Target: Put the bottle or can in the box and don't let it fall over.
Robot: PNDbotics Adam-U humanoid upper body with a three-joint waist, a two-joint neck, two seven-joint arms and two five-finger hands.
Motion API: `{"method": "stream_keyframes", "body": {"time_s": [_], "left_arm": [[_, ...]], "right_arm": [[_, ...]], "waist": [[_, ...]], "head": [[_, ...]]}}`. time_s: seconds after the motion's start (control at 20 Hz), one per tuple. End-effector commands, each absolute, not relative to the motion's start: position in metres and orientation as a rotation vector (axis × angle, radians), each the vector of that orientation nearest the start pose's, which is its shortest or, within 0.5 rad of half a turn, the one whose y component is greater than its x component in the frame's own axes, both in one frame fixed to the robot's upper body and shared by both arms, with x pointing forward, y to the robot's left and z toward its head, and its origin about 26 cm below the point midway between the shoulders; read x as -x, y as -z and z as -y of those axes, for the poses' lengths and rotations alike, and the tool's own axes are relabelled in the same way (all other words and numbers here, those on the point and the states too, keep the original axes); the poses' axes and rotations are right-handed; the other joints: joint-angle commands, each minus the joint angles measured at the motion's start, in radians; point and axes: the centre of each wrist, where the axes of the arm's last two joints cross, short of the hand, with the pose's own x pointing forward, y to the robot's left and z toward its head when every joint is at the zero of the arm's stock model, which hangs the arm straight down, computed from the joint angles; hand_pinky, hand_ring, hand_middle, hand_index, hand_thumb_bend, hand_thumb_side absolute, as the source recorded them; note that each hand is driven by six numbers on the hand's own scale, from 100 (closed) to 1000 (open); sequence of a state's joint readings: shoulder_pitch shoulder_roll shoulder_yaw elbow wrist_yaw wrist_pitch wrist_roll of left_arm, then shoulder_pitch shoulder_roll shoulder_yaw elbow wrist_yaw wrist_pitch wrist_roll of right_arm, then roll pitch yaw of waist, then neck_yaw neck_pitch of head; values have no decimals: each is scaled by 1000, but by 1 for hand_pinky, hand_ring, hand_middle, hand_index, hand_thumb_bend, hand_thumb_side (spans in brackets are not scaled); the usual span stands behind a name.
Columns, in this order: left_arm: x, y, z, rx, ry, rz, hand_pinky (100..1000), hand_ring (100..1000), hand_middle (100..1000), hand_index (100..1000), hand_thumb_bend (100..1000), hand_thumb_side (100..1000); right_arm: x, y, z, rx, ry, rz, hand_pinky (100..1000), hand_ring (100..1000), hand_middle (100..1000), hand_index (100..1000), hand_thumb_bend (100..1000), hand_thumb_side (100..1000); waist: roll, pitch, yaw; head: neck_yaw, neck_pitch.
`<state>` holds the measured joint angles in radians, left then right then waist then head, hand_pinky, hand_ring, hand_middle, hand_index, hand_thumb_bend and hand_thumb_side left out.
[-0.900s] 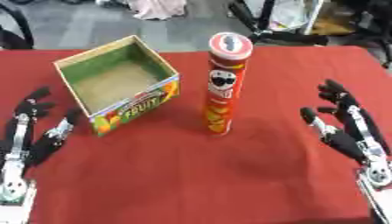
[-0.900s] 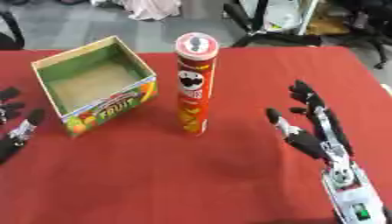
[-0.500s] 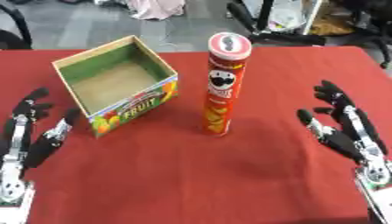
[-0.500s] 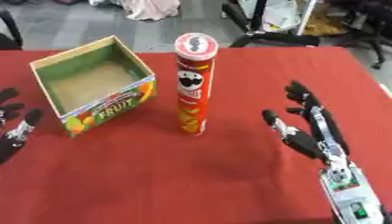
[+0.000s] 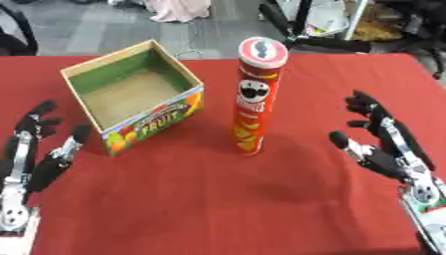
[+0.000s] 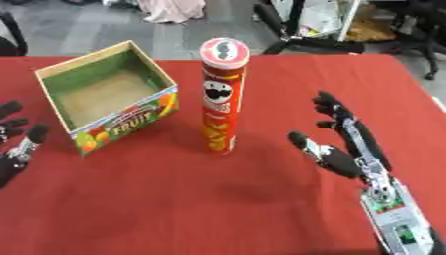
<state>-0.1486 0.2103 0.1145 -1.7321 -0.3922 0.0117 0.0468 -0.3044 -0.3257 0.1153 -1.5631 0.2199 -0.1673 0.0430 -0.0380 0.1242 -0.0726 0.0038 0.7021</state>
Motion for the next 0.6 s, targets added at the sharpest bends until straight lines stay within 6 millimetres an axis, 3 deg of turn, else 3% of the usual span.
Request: {"method": "stream_keyframes", "body": {"time_s": [0.05, 0.6], "left_arm": [[-307, -96, -301, -619, 348, 1844, 836, 814, 860, 935, 673, 765], [-308, -96, -298, -601, 367, 1847, 836, 814, 863, 938, 668, 775]], "right_arm": [[-356, -99, 265, 268, -718, 1967, 781, 917, 883, 991, 693, 661], [-381, -112, 237, 154, -830, 1986, 782, 913, 883, 992, 682, 666]], "waist": [[2, -19, 3], [8, -16, 13]], "head": [[-8, -5], [-19, -2]]}}
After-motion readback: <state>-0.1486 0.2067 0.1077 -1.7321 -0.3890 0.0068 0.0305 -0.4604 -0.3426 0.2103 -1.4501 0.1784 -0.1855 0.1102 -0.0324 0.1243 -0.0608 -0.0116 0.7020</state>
